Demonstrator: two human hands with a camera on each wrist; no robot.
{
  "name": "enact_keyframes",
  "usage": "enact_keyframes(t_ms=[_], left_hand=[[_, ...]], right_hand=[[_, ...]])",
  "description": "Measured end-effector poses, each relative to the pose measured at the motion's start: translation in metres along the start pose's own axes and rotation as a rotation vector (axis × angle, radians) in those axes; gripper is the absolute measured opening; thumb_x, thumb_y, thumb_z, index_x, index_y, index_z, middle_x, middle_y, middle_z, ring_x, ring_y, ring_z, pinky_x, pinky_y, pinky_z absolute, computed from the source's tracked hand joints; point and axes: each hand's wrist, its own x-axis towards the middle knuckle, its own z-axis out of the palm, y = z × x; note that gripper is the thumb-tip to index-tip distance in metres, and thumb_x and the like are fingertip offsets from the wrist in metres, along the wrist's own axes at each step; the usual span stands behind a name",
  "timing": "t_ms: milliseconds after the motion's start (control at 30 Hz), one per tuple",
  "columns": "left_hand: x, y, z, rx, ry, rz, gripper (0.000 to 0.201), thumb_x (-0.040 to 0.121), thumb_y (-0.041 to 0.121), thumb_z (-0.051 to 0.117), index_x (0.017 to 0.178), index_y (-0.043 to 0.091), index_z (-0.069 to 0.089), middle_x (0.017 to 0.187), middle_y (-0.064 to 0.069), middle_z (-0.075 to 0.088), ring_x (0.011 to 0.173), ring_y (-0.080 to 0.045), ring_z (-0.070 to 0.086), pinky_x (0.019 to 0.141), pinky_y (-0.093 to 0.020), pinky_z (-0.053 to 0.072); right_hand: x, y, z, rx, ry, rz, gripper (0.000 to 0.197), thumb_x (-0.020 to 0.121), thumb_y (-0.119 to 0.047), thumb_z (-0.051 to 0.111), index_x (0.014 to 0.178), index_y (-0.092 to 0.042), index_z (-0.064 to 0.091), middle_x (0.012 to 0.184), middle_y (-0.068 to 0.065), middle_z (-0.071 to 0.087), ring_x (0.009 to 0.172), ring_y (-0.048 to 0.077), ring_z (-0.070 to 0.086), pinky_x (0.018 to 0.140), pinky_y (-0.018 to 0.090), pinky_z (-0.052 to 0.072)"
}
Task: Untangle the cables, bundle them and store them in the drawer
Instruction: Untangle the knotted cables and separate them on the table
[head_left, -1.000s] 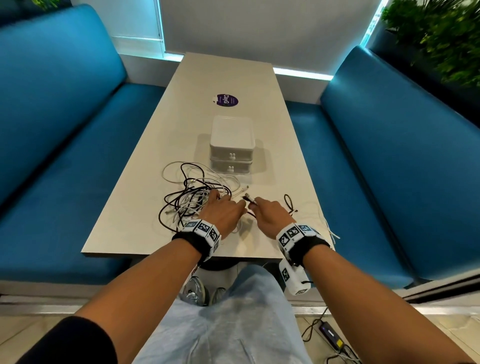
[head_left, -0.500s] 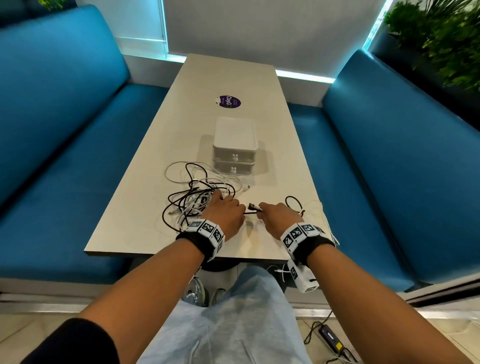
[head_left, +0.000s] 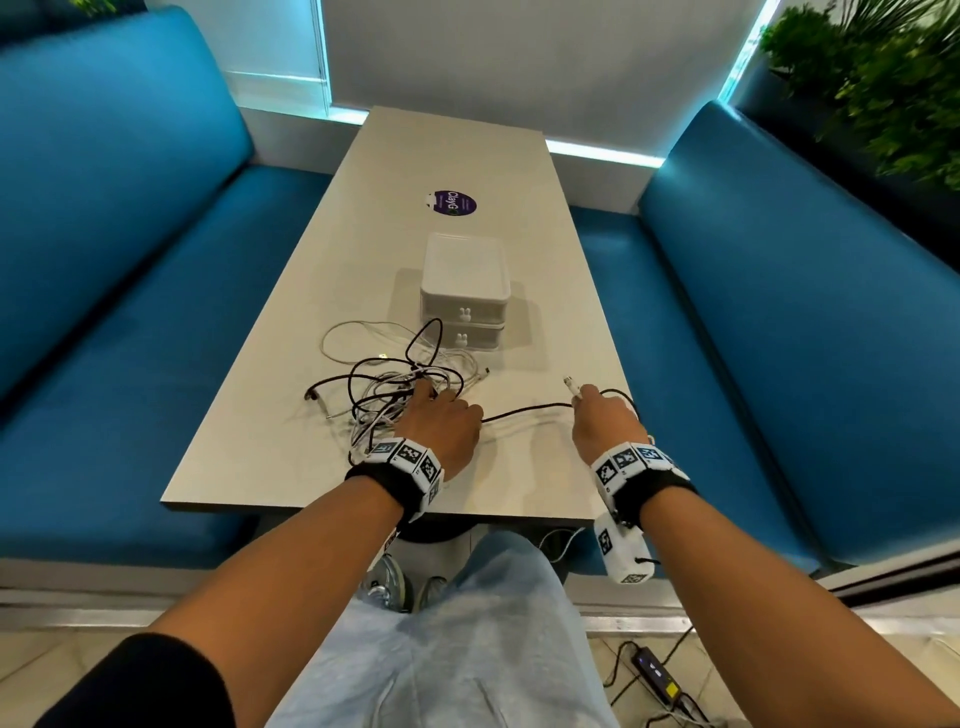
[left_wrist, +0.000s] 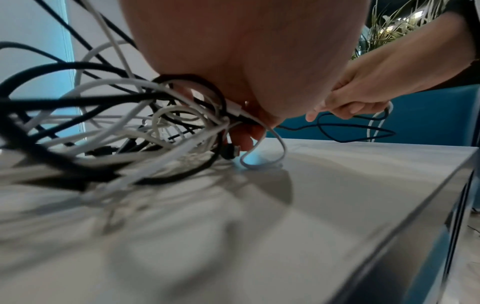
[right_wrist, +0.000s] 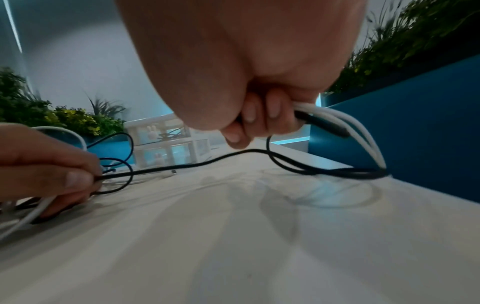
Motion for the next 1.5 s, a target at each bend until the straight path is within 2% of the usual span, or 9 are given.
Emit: enact_keyframes(t_ms=[100,200,367,633,767,900,1100,1333,1500], left_hand=[[0.0,-0.001,-0.003,-0.013,0.0,-0.021,0.023,0.098,0.027,0.038,0.098,0.02,0.061,0.09,0.001,0.069,0.1,-0.026,0.057,0.1,-0.049,0.024],[0.002,0.003,-0.004,-0.017,-0.018,-0.034,0.021,0.096,0.025,0.039,0.098,0.021,0.06,0.089,0.001,0.068,0.098,-0.027,0.057,0.098,-0.051,0.024],[0.003,0.007,-0.005,-0.032,-0.05,-0.035,0.026,0.09,0.02,0.039,0.098,0.025,0.063,0.092,0.004,0.068,0.1,-0.024,0.056,0.098,-0.053,0.023],[-0.002,0.007,-0.004,-0.016,0.005,0.008,0.029,0.098,0.03,0.037,0.102,0.022,0.065,0.102,0.002,0.067,0.105,-0.023,0.057,0.1,-0.051,0.024],[-0.002,0.001,-0.002,-0.055,0.008,-0.015,0.037,0.1,0.04,0.033,0.105,0.021,0.064,0.107,0.001,0.066,0.111,-0.022,0.053,0.1,-0.05,0.023],[-0.004,-0.003,0.0,-0.078,0.039,-0.027,0.032,0.099,0.036,0.035,0.105,0.023,0.063,0.107,0.003,0.066,0.113,-0.021,0.053,0.105,-0.049,0.027],[-0.003,0.004,-0.005,-0.078,0.11,-0.031,0.023,0.096,0.032,0.041,0.097,0.024,0.062,0.098,0.005,0.067,0.101,-0.02,0.059,0.106,-0.048,0.021],[0.001,0.001,-0.007,-0.027,0.172,0.049,0.027,0.092,0.034,0.048,0.096,0.022,0.072,0.119,0.005,0.063,0.127,-0.02,0.044,0.106,-0.049,0.019],[-0.003,-0.012,-0.007,0.052,0.099,0.05,0.02,0.088,0.03,0.052,0.1,0.024,0.067,0.105,0.005,0.067,0.122,-0.02,0.047,0.113,-0.055,0.017]], right_hand=[[-0.004,-0.02,0.003,0.087,0.028,-0.041,0.033,0.104,-0.032,0.028,0.116,-0.009,0.049,0.102,0.019,0.062,0.09,0.04,0.061,0.067,0.037,0.041],[-0.01,-0.039,0.009,0.18,0.007,-0.201,0.033,0.104,-0.035,0.029,0.113,-0.012,0.05,0.093,0.02,0.065,0.083,0.041,0.063,0.065,0.039,0.047],[-0.019,-0.06,0.027,0.206,-0.177,-0.422,0.028,0.104,-0.033,0.033,0.109,-0.013,0.052,0.097,0.018,0.067,0.09,0.038,0.061,0.076,0.043,0.049],[-0.017,-0.055,0.031,0.111,-0.23,-0.352,0.026,0.101,-0.037,0.036,0.102,-0.021,0.057,0.094,0.011,0.066,0.088,0.033,0.062,0.078,0.043,0.052],[-0.016,-0.041,0.024,0.029,-0.246,-0.304,0.018,0.098,-0.027,0.039,0.101,-0.025,0.056,0.093,0.008,0.062,0.088,0.031,0.061,0.075,0.038,0.051],[-0.009,-0.019,0.008,-0.086,-0.212,-0.248,0.021,0.098,-0.022,0.038,0.108,-0.027,0.055,0.098,0.006,0.062,0.084,0.027,0.06,0.07,0.035,0.049],[-0.006,0.002,-0.006,-0.141,-0.183,-0.16,0.024,0.096,-0.017,0.037,0.109,-0.027,0.054,0.088,0.004,0.057,0.075,0.026,0.06,0.064,0.034,0.047],[-0.002,0.002,-0.002,-0.169,-0.163,-0.112,0.029,0.098,-0.018,0.035,0.119,-0.027,0.054,0.079,0.001,0.053,0.072,0.026,0.06,0.059,0.031,0.043],[-0.002,0.009,-0.001,-0.178,-0.154,-0.101,0.035,0.099,-0.018,0.033,0.127,-0.032,0.05,0.086,0.004,0.056,0.073,0.026,0.059,0.065,0.033,0.048]])
